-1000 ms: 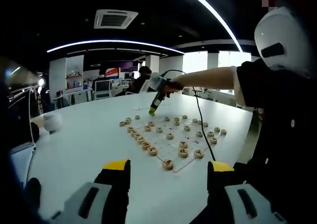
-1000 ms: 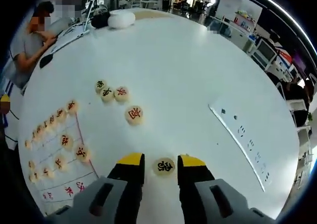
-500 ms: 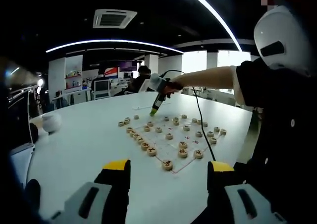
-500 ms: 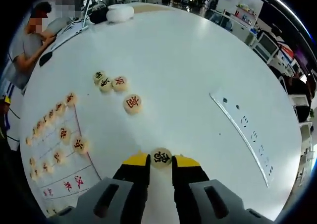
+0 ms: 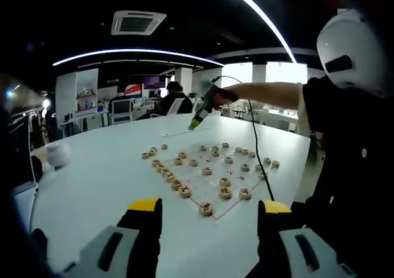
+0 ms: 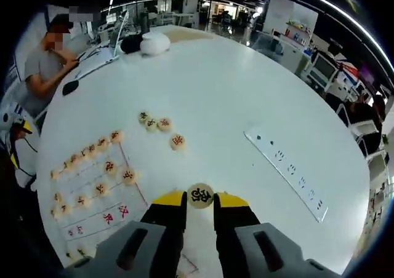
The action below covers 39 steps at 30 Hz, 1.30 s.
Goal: Pick up the chess pieces one by one and place each piece onto its starting position on the chessboard, setting the pieces on their correct points until all the chess pieces are arranged in the starting layout
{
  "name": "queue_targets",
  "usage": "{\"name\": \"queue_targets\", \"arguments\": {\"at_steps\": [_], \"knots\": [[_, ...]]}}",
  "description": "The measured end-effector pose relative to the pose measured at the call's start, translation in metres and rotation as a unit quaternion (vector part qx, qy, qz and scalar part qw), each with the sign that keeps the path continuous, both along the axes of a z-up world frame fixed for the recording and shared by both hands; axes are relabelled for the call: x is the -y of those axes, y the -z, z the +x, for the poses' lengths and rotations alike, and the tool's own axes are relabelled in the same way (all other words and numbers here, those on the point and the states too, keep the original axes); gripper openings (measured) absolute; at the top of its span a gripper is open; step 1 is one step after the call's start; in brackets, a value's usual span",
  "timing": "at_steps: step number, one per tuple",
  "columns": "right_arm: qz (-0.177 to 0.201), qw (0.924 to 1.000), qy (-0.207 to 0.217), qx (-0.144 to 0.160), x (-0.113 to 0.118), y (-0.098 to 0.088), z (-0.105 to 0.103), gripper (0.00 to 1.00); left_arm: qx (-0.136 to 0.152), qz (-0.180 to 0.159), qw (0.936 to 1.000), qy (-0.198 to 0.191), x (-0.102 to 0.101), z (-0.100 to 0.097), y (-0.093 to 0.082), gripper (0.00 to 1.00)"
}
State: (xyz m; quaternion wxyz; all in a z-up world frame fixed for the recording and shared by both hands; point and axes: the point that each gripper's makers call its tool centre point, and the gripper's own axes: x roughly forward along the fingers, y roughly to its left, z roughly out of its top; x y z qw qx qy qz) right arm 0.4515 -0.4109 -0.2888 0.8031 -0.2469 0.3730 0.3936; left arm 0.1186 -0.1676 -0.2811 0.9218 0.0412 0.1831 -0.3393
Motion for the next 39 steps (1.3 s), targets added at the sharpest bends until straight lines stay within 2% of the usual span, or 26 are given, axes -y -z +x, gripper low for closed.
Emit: {"name": "queue_targets", "arguments": {"at_steps": [2,3,5,6,7,11,18,24,27,30,33,39], "knots": [[0.008,0.9999,0.001,0.013,0.013,-0.013,-0.012,0.19,0.001,-0.001,1.0,0.007,0.004,0.003,0.0,0.63],[0.014,0.9997,0.003,0.019,0.022,-0.019,-0.027,0.19,0.002,-0.001,0.9999,0.011,0.006,0.004,0.0,0.63],[0.029,0.999,0.01,0.031,0.038,-0.03,-0.04,0.19,0.003,-0.002,0.9998,0.019,0.01,0.007,-0.001,0.63],[0.034,0.9988,0.013,0.033,0.047,-0.033,-0.05,0.19,0.004,-0.003,0.9997,0.024,0.012,0.008,-0.001,0.63],[0.038,0.9984,0.018,0.037,0.051,-0.033,-0.073,0.19,0.004,-0.004,0.9996,0.027,0.014,0.01,-0.001,0.63],[0.053,0.9962,0.04,0.057,0.084,-0.043,-0.11,0.19,0.005,-0.005,0.9991,0.041,0.021,0.016,-0.002,0.63],[0.059,0.9919,0.071,0.087,0.121,-0.05,-0.18,0.19,0.005,-0.001,0.9982,0.06,0.032,0.024,-0.002,0.63],[0.083,0.9862,0.099,0.102,0.133,-0.043,-0.248,0.19,-0.003,-0.003,0.9977,0.068,0.037,0.026,0.002,0.63],[0.102,0.9828,0.122,0.094,0.131,-0.035,-0.277,0.19,-0.007,-0.003,0.998,0.063,0.036,0.028,0.005,0.63],[0.11,0.9772,0.15,0.103,0.134,-0.033,-0.288,0.19,-0.008,-0.006,0.9981,0.061,0.036,0.029,0.004,0.63],[0.116,0.9741,0.163,0.106,0.133,-0.034,-0.29,0.19,-0.009,-0.005,0.9979,0.064,0.037,0.028,0.005,0.63],[0.12,0.9613,0.22,0.115,0.125,-0.027,-0.274,0.19,-0.012,-0.006,0.9981,0.061,0.035,0.028,0.009,0.63]]}}
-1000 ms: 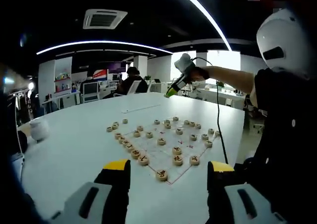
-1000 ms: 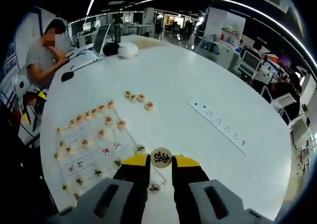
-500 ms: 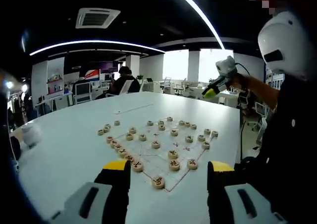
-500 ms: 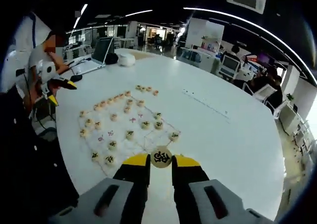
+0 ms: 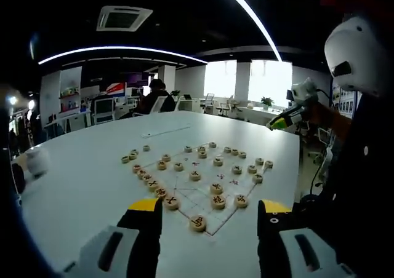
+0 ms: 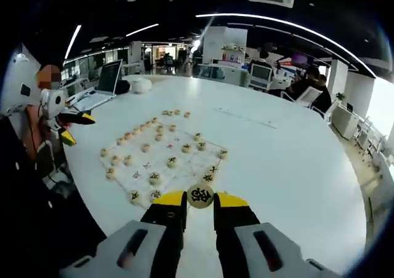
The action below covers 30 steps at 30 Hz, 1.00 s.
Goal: Pick up the chess pieces one by one and place each piece onto its starting position on the chessboard, setting the pieces on their correct points until all the chess pieces are arranged in the starting layout
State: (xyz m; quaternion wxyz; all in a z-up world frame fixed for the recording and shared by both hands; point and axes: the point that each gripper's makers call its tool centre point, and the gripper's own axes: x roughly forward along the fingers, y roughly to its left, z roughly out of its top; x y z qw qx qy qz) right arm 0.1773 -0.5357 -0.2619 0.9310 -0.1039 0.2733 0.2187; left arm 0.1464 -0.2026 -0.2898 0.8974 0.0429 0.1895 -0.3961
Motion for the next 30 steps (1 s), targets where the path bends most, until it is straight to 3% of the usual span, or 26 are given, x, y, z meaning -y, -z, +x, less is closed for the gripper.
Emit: {"name": "queue_targets", "arguments": {"at_steps": [6,17,19,30], "knots": [[-0.017,0.9992,0.035,-0.012,-0.012,0.017,0.01,0.19,-0.003,0.009,0.9999,-0.003,-0.002,0.001,0.005,0.63],[-0.066,0.9955,0.042,-0.054,-0.035,0.072,0.025,0.19,-0.002,0.007,0.9999,0.009,0.008,0.003,0.002,0.63],[-0.098,0.9927,0.045,-0.054,-0.032,0.079,0.026,0.19,-0.002,0.008,0.9999,0.008,0.008,0.004,0.002,0.63],[-0.091,0.9923,0.045,-0.07,-0.035,0.093,0.027,0.19,-0.005,0.01,0.9999,0.005,0.005,0.002,0.004,0.63]]}}
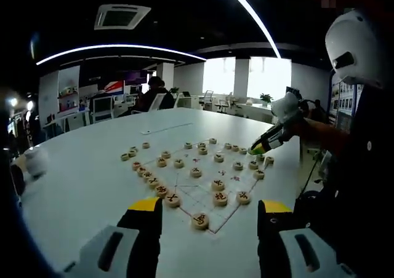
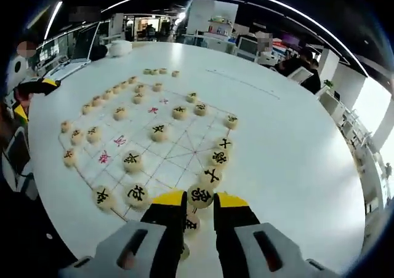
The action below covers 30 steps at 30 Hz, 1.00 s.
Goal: Pick up the chess pieces one by one and place each piece onto its starting position on the chessboard, setting the pieces on their correct points until all the chess pieces are arranged in the starting layout
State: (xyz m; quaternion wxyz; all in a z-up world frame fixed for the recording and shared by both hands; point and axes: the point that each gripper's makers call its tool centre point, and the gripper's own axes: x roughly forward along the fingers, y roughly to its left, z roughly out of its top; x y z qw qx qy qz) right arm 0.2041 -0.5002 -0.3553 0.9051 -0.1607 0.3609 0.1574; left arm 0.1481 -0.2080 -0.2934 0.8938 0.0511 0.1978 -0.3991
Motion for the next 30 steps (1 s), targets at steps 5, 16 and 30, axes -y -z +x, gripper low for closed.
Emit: {"name": "queue_targets", "arguments": {"at_steps": [5,16,30], "knots": [[-0.003,1.0,-0.003,-0.005,0.001,0.005,-0.001,0.19,0.001,0.001,1.0,-0.001,-0.001,0.0,-0.001,0.63],[-0.025,0.9992,-0.028,0.01,0.003,0.005,0.002,0.2,0.0,0.001,1.0,-0.002,-0.001,-0.002,-0.001,0.63],[0.05,0.9907,-0.046,0.118,0.003,-0.061,0.006,0.39,0.003,-0.005,1.0,-0.003,-0.001,-0.002,-0.007,0.63]]}}
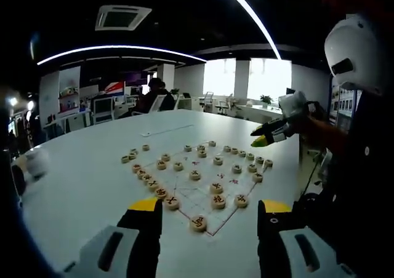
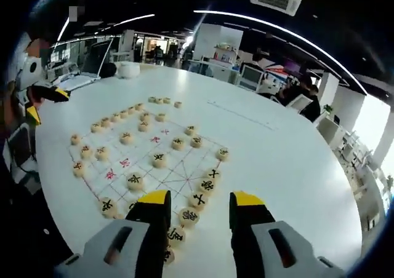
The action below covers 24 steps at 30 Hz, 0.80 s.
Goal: Pick up the chess pieces one by one and place each piece onto its starting position on the chessboard, setting the pieces on their correct points until all the chess pieces are arranged in the starting layout
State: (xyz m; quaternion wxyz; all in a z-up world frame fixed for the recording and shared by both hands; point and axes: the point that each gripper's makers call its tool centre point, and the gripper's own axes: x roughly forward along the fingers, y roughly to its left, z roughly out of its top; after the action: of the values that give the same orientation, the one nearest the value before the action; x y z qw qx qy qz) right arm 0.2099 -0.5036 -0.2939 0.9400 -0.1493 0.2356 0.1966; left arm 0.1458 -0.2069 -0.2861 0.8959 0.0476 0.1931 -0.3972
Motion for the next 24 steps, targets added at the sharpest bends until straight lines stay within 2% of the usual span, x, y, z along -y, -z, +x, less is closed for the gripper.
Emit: {"name": "queue_targets", "arguments": {"at_steps": [2,5,9,14,21,23,24], "knots": [[0.03,0.999,-0.022,0.026,-0.005,-0.016,0.0,0.4,0.001,0.0,1.0,-0.004,-0.002,0.0,-0.001,0.63],[0.045,0.9964,-0.059,0.04,-0.014,-0.026,-0.004,0.4,0.001,-0.002,0.9999,-0.01,-0.004,0.0,-0.002,0.64],[0.078,0.9927,-0.089,0.025,-0.015,-0.034,-0.007,0.4,0.003,-0.003,0.9997,-0.023,-0.011,-0.001,-0.004,0.64],[0.053,0.987,-0.149,0.027,-0.019,-0.044,-0.003,0.4,0.005,-0.003,0.999,-0.044,-0.021,0.001,-0.006,0.64],[0.017,0.98,-0.196,0.029,-0.026,-0.06,0.016,0.39,0.006,-0.001,0.9985,-0.054,-0.024,-0.002,-0.007,0.64],[0.011,0.9762,-0.215,0.028,-0.031,-0.066,0.023,0.39,0.008,-0.001,0.9983,-0.057,-0.026,-0.003,-0.008,0.64],[0.003,0.9708,-0.239,0.027,-0.04,-0.071,0.027,0.39,0.009,0.0,0.9981,-0.06,-0.027,-0.003,-0.009,0.64]]}}
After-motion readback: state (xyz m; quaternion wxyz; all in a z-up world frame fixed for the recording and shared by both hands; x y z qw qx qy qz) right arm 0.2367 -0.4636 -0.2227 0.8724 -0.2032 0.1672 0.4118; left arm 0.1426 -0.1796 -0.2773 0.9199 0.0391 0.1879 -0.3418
